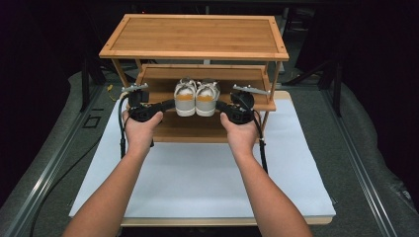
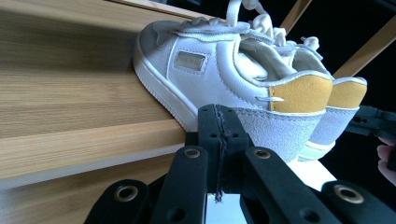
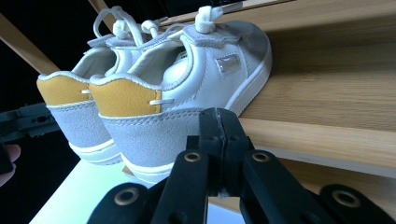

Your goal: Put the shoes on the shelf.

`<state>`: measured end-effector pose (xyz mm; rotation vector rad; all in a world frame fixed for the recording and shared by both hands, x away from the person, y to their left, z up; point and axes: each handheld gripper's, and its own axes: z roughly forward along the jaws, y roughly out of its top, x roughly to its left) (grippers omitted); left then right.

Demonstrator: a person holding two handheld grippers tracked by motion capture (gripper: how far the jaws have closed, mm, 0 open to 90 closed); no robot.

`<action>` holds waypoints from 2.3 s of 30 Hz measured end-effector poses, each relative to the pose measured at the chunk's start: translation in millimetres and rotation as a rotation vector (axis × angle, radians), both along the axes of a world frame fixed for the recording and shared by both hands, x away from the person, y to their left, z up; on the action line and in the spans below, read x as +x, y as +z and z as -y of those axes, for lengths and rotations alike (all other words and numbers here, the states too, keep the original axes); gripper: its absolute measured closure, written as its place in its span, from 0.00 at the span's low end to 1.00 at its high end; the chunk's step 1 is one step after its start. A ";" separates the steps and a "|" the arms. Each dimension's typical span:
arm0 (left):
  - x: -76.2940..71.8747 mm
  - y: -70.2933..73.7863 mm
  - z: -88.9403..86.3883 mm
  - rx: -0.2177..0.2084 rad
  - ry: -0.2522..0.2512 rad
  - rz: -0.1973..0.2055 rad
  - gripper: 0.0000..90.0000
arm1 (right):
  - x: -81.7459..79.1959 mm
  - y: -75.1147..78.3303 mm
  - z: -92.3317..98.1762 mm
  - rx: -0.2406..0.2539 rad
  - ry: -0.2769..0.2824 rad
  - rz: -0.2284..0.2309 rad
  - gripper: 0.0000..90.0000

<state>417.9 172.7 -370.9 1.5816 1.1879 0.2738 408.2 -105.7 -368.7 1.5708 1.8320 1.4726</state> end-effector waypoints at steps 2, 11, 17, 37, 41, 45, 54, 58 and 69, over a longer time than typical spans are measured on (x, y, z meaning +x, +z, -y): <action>1.8 0.0 0.3 -0.001 0.000 -0.001 1.00 | 1.4 0.0 -0.6 -0.003 -0.011 0.001 1.00; 14.1 0.4 0.9 -0.008 0.005 -0.018 1.00 | 9.6 1.1 -0.7 -0.010 -0.017 -0.015 1.00; 21.4 -0.1 3.0 -0.016 0.009 -0.023 1.00 | 18.5 0.1 0.6 0.008 -0.025 -0.009 1.00; 45.8 -2.2 9.9 -0.033 0.020 -0.037 1.00 | 44.0 -0.9 5.7 0.020 -0.052 -0.030 1.00; 48.6 -3.0 10.6 -0.038 0.028 -0.033 1.00 | 47.9 0.9 3.9 -0.006 -0.056 -0.025 1.00; 51.0 -1.7 13.3 -0.015 0.040 -0.030 1.00 | 50.0 -0.1 2.4 -0.007 -0.072 -0.025 1.00; 57.5 -4.3 12.3 -0.033 0.045 -0.035 1.00 | 55.7 -0.7 0.8 -0.022 -0.071 -0.024 1.00; 59.5 -3.9 13.7 -0.015 0.054 -0.041 1.00 | 57.6 -1.9 0.0 -0.018 -0.083 -0.033 1.00; 62.1 -5.8 12.6 -0.025 0.052 -0.045 1.00 | 61.8 -1.3 -0.4 -0.029 -0.085 -0.034 1.00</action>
